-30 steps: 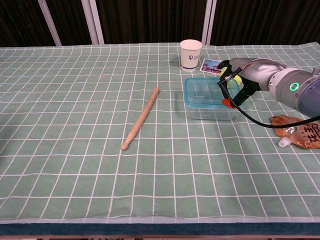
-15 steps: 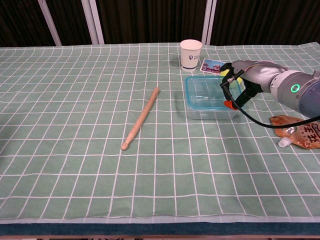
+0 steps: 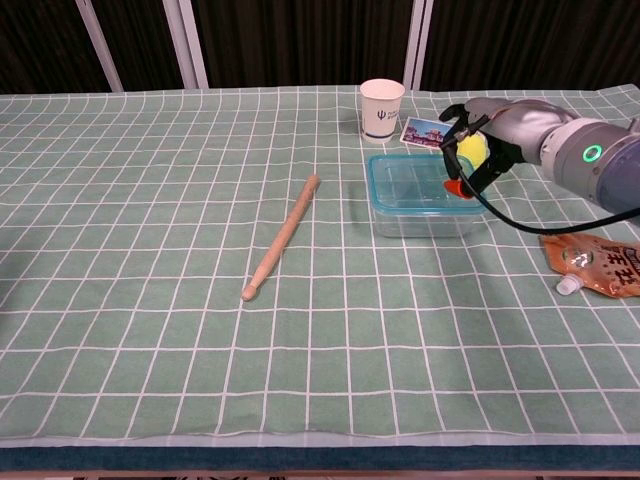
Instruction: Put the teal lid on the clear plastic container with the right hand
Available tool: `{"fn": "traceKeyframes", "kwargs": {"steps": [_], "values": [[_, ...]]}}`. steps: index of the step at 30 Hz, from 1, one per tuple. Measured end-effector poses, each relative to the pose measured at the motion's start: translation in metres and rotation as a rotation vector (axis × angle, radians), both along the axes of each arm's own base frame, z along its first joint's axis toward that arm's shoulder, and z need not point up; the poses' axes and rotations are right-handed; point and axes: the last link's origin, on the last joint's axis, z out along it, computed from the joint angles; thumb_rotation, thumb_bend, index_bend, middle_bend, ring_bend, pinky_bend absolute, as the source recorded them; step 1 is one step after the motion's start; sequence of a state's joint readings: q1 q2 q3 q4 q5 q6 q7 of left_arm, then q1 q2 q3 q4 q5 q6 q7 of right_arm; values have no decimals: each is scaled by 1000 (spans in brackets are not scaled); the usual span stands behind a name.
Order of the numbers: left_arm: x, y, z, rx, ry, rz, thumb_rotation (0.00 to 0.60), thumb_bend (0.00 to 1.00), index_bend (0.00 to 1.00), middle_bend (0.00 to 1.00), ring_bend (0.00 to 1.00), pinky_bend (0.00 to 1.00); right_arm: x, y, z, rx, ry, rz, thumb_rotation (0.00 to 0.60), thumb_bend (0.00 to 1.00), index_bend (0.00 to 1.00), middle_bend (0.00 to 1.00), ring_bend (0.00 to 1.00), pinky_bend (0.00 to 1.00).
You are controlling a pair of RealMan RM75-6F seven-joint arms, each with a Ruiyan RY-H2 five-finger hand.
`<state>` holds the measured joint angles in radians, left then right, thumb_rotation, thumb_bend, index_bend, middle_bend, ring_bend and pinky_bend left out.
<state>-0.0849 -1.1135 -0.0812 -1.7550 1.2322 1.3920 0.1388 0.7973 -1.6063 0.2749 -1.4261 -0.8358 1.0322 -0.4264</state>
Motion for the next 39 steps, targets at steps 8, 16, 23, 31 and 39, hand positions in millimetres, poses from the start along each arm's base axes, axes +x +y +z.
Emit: {"fn": "traceKeyframes", "kwargs": {"steps": [8,16,23,31,39], "values": [[1,0,0,-1,-2,-4,600,568,113,0,0,0,9,-22,22,-66,-28,-12,600,640,701,64,0,0],[-1,0,1,8,-2,6,600,568,113,0,0,0,2,-47,23,-71,-35,-63,600,641,701,53,0,0],[-1,1,1,11,-1,15,600,568,114,0,0,0,-2,-60,11,-67,-67,-95,600,640,701,53,0,0],[-2,2,1,13,-8,26,600,568,114,0,0,0,-7,-63,0,-57,-84,-102,600,641,706,52,0,0],[-2,2,1,12,-9,27,600,568,114,0,0,0,-8,-64,-9,-47,-84,-98,600,640,707,52,0,0]]}}
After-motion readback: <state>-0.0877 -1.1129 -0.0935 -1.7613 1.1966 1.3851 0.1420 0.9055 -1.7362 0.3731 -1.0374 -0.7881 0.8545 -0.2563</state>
